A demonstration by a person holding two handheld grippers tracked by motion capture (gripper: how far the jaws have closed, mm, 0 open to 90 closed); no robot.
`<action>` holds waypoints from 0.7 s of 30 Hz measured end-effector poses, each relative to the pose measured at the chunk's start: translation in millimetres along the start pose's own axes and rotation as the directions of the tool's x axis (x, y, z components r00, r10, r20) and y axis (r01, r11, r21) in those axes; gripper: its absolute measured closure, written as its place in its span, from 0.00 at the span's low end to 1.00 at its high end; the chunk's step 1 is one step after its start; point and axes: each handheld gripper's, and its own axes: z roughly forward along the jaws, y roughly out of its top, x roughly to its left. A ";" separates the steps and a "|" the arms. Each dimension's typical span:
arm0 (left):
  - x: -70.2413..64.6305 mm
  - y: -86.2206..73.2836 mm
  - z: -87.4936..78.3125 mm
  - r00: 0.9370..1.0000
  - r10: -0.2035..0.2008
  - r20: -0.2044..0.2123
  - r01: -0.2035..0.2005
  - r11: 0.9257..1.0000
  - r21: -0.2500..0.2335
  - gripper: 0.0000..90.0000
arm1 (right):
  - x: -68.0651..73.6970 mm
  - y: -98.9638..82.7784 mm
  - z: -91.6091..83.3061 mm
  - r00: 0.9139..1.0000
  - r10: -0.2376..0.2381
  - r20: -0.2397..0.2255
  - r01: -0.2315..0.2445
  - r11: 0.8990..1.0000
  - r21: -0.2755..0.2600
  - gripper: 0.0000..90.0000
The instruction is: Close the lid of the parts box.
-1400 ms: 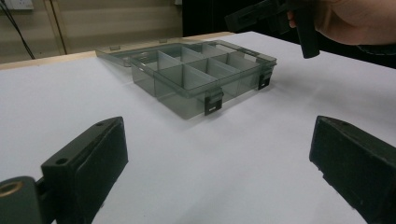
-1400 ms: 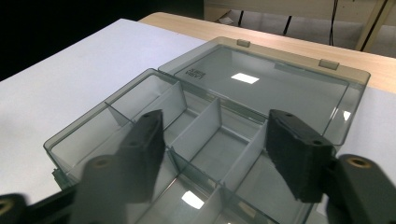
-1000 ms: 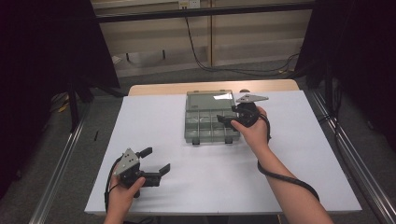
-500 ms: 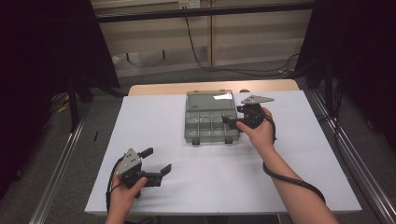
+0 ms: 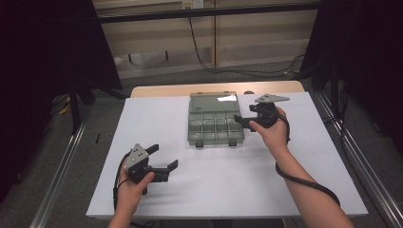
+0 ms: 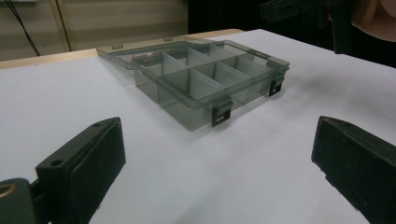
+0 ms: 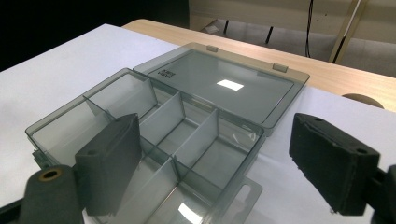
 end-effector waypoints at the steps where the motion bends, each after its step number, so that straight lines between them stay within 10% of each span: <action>1: 1.5 1.7 1.6 1.000 0.000 0.004 0.000 1.000 -0.002 0.03 | -0.6 0.4 -0.5 1.000 0.001 0.002 -0.001 1.000 -0.002 0.18; 21: 25.1 33.6 49.1 0.996 -0.088 0.007 0.088 0.995 0.048 0.01 | -7.6 3.9 12.3 1.000 0.000 -0.005 0.000 1.000 0.003 0.18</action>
